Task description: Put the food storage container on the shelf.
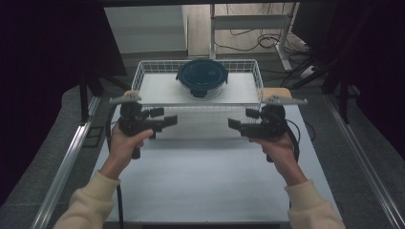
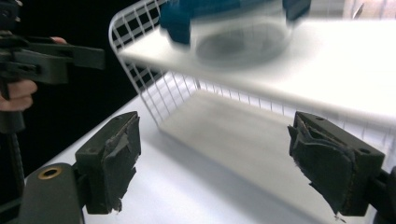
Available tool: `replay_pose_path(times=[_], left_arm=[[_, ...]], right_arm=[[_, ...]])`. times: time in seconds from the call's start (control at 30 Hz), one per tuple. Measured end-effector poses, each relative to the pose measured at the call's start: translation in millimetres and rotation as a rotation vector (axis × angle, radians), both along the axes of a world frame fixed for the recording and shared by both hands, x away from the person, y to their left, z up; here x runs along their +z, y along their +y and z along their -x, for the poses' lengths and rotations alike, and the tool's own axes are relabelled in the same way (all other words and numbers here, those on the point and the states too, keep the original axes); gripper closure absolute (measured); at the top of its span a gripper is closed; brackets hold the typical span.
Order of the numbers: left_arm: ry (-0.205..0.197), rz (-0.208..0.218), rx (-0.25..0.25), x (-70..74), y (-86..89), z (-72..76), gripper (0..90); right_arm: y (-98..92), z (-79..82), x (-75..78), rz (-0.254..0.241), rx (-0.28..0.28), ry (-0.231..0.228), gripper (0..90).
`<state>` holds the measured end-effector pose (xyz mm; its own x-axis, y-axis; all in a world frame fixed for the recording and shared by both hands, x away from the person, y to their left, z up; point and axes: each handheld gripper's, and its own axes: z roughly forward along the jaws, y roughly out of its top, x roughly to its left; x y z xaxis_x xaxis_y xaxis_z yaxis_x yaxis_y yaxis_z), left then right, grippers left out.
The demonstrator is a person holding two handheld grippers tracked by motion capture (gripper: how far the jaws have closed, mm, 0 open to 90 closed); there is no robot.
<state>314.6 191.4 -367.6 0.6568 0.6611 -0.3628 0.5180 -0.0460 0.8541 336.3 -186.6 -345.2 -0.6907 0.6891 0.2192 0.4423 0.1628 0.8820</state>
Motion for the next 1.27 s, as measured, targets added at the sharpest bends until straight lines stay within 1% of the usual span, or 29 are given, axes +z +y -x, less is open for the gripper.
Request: replay_pose_path(times=[0.07,0.1,0.17,0.23,0.3,0.37,0.47,0.53,0.6,0.67,0.73,0.77,0.83,0.9,0.97,1.1,1.27], left_arm=[[0.002,-0.021,0.006,-17.1,0.4,17.5,21.3],[-0.002,-0.031,0.011,-23.0,0.5,22.3,21.3],[0.0,-0.07,0.026,-39.1,-0.1,34.7,21.2],[0.013,-0.099,0.026,-56.8,-0.8,44.7,21.1],[0.035,-0.127,0.023,-74.2,-1.0,52.7,20.9],[0.054,-0.159,0.024,-89.9,-1.5,59.8,20.8],[0.073,-0.2,0.033,-108.4,-1.0,68.4,20.5],[0.086,-0.227,0.035,-118.8,-0.4,71.3,20.3],[0.1,-0.231,0.049,-128.8,1.2,73.7,20.4],[0.12,-0.242,0.049,-137.7,1.6,74.5,20.5],[0.13,-0.245,0.054,-141.2,1.5,73.8,20.5],[0.126,-0.244,0.056,-140.5,1.6,73.6,20.4],[0.102,-0.25,0.067,-137.5,2.3,74.5,20.4],[0.092,-0.244,0.073,-136.1,4.0,75.6,20.4],[0.092,-0.248,0.078,-137.5,5.2,75.3,20.4],[0.095,-0.266,0.082,-141.7,5.3,74.5,20.1],[0.084,-0.286,0.093,-142.7,6.4,74.1,20.0]], right_arm=[[-8.1,15.2,-14.6,0.01,-0.001,-0.01,17.0],[-13.2,23.7,-23.3,0.028,-0.003,-0.017,17.0],[-19.9,35.0,-34.2,0.05,-0.008,-0.032,17.1],[-28.5,46.2,-47.6,0.061,-0.015,-0.039,17.9],[-37.0,55.0,-62.7,0.065,-0.02,-0.017,18.0],[-44.3,63.3,-77.8,0.076,-0.028,-0.006,18.3],[-53.7,72.6,-98.6,0.1,-0.039,0.014,18.7],[-57.1,76.2,-111.9,0.131,-0.041,0.032,18.6],[-59.5,80.0,-125.0,0.161,-0.044,0.044,18.7],[-61.1,81.9,-136.0,0.168,-0.046,0.07,18.6],[-60.4,82.1,-142.9,0.166,-0.048,0.098,18.6],[-58.9,82.0,-144.2,0.169,-0.043,0.1,18.6],[-55.4,82.7,-143.4,0.179,-0.041,0.082,18.6],[-53.6,84.0,-141.6,0.171,-0.038,0.071,18.6],[-53.6,84.9,-141.2,0.174,-0.041,0.059,18.7],[-55.3,83.9,-143.4,0.188,-0.047,0.058,18.6],[-57.6,82.2,-143.6,0.192,-0.058,0.046,18.2]])
